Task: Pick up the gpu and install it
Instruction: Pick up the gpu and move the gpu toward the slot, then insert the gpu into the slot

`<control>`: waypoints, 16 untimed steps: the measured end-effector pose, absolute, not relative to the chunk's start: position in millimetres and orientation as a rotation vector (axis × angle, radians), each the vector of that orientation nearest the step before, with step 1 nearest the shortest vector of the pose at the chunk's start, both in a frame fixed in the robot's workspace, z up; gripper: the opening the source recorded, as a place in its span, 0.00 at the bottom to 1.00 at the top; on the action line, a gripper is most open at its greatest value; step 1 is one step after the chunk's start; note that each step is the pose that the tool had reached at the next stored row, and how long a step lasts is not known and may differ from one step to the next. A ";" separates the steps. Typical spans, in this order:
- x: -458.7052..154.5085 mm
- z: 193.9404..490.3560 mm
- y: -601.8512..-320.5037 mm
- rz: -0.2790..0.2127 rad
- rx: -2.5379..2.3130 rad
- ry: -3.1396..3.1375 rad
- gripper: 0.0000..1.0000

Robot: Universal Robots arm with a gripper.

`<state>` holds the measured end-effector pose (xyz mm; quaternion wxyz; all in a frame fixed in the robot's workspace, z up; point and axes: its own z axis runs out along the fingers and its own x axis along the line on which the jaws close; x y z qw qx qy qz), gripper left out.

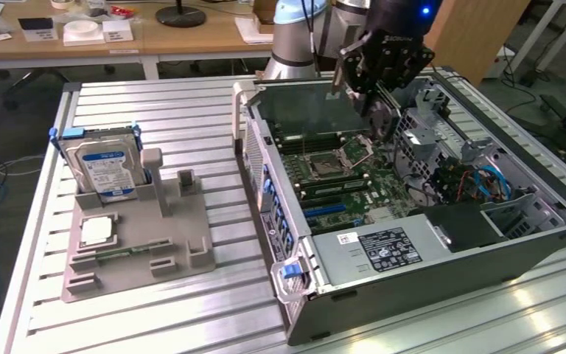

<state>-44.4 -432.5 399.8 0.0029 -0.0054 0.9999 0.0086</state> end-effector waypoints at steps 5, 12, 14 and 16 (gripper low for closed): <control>-32.5 399.5 -432.5 0.027 -0.017 3.136 0.28; -32.4 399.5 -432.4 0.027 -0.017 3.136 0.28; -32.4 399.4 -432.4 0.027 -0.017 3.136 0.28; -32.4 399.5 -432.4 0.027 -0.017 3.136 0.28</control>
